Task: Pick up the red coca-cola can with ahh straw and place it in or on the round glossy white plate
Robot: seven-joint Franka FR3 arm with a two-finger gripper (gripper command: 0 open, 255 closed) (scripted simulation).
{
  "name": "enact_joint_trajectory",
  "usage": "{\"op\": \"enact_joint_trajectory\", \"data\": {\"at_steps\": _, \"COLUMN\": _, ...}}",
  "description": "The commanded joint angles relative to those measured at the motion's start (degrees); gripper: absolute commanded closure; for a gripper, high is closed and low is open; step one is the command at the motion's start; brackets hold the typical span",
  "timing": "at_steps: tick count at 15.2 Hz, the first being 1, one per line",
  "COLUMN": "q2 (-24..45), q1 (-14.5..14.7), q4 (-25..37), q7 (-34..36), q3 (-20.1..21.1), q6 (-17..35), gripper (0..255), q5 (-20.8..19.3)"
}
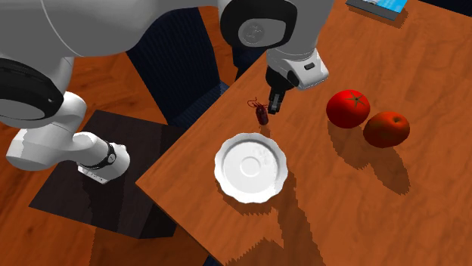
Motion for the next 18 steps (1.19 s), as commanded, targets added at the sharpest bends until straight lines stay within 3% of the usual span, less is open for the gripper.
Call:
{"op": "enact_joint_trajectory", "data": {"at_steps": 1, "q2": 0.36, "q1": 0.16, "q4": 1.85, "q7": -0.08, "q3": 0.0, "q6": -1.53, "gripper": 255, "q5": -0.09}}
{"op": "enact_joint_trajectory", "data": {"at_steps": 15, "q2": 7.46, "q1": 3.18, "q4": 23.87, "q7": -0.62, "q3": -0.25, "q6": -16.46, "gripper": 255, "q5": -2.0}}
{"op": "enact_joint_trajectory", "data": {"at_steps": 18, "q2": 2.59, "q1": -0.9, "q4": 17.07, "q7": -3.89, "q3": -0.7, "q6": -14.31, "gripper": 255, "q5": -0.58}}
